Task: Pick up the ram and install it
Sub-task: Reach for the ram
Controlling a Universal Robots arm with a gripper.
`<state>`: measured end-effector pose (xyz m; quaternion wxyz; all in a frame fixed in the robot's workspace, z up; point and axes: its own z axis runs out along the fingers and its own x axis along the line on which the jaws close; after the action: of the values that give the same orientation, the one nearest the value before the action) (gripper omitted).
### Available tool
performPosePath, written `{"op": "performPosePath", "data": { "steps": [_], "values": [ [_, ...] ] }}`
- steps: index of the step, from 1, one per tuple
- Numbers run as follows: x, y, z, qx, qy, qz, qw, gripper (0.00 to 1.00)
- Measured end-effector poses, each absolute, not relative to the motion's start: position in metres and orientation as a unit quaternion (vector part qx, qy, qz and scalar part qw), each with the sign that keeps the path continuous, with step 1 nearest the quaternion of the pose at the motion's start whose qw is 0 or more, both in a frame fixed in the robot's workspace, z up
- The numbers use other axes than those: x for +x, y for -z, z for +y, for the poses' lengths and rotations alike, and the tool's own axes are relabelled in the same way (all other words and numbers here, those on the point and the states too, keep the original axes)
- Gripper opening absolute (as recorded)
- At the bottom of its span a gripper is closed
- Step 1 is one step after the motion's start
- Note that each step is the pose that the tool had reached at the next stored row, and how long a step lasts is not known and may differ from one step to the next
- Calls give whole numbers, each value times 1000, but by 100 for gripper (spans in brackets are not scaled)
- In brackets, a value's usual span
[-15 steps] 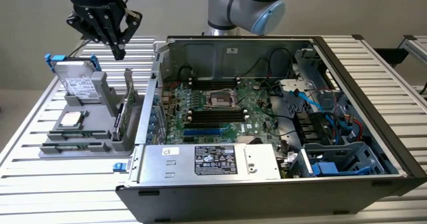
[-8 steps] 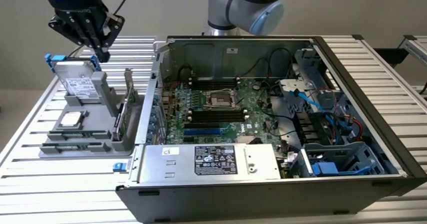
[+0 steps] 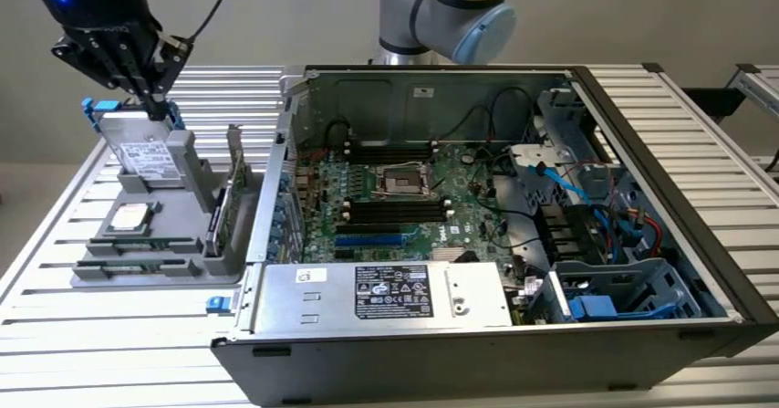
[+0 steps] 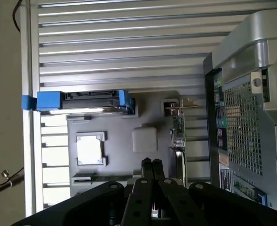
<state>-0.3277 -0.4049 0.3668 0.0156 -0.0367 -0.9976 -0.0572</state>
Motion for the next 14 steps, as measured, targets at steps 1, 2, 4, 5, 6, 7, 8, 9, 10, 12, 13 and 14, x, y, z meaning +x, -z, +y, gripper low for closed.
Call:
{"op": "performPosePath", "data": {
  "steps": [1, 2, 4, 5, 6, 7, 8, 9, 10, 12, 13, 14],
  "values": [
    [-330, -366, -405, -37, 57, -998, 19, 10],
    [-332, -366, -405, -36, 57, -997, 23, 10],
    [-336, -365, -405, -36, 57, -997, 30, 10],
    [-338, -364, -405, -35, 57, -997, 32, 10],
    [-340, -364, -405, -33, 56, -997, 33, 10],
    [-342, -363, -405, -31, 56, -997, 33, 10],
    [-343, -363, -405, -27, 56, -998, 33, 10],
    [-344, -362, -405, -23, 55, -998, 33, 10],
    [-345, -362, -405, -20, 55, -998, 34, 10],
    [-347, -361, -405, -12, 54, -998, 34, 10],
    [-348, -360, -405, -8, 54, -998, 34, 10],
    [-349, -360, -405, -4, 54, -998, 35, 10]
  ]
}}
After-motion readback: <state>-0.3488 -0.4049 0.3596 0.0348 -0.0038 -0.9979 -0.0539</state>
